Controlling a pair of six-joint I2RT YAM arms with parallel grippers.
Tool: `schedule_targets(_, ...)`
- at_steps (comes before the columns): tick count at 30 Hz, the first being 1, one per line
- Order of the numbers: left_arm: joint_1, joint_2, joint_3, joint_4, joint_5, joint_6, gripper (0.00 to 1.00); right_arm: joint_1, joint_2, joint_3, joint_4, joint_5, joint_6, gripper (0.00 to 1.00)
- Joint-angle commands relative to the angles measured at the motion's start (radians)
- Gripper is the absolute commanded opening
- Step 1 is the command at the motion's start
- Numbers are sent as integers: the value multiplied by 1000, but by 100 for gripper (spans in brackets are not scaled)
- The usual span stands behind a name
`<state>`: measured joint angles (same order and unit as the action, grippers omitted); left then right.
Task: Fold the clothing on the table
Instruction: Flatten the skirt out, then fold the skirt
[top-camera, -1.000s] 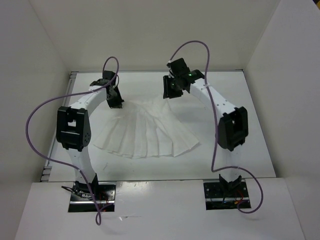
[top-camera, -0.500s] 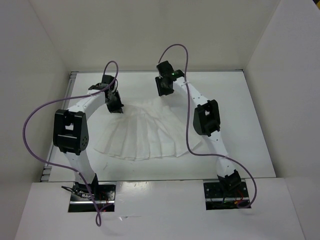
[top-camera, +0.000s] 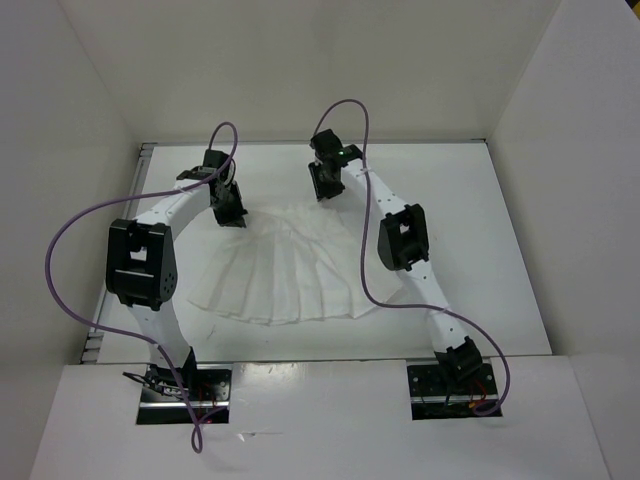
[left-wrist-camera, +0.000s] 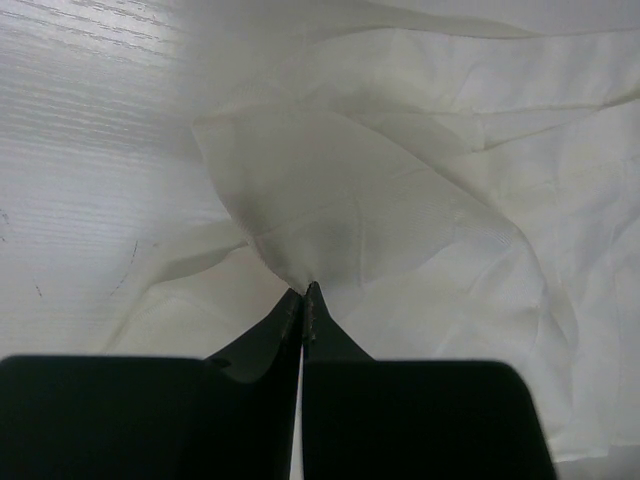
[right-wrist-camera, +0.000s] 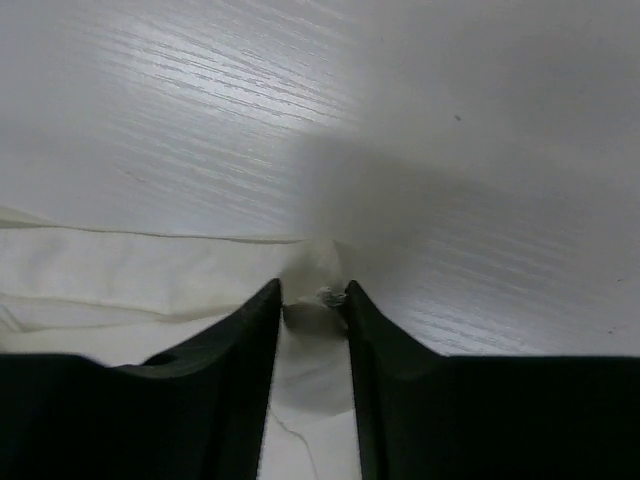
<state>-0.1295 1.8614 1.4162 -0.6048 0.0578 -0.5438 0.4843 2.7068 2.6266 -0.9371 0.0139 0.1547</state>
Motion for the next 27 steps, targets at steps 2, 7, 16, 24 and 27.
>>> schedule_targets(2,7,-30,12,-15,16,35,0,-19,-7,23,-35,-23,-1,19)
schedule_targets(7,28,-30,-19,-15,-3,44,0,-48,-42,12,-36,7,9,0)
schedule_targets(16,105,2,-25,7,-81,44,0,-252,-65,95,-141,97,109,0)
schedule_targets(24,105,93,52,36,34,44,0,-257,-128,142,-154,-12,99,55)
schedule_targets(27,105,120,75,36,45,44,0,-257,-168,113,-141,-34,86,57)
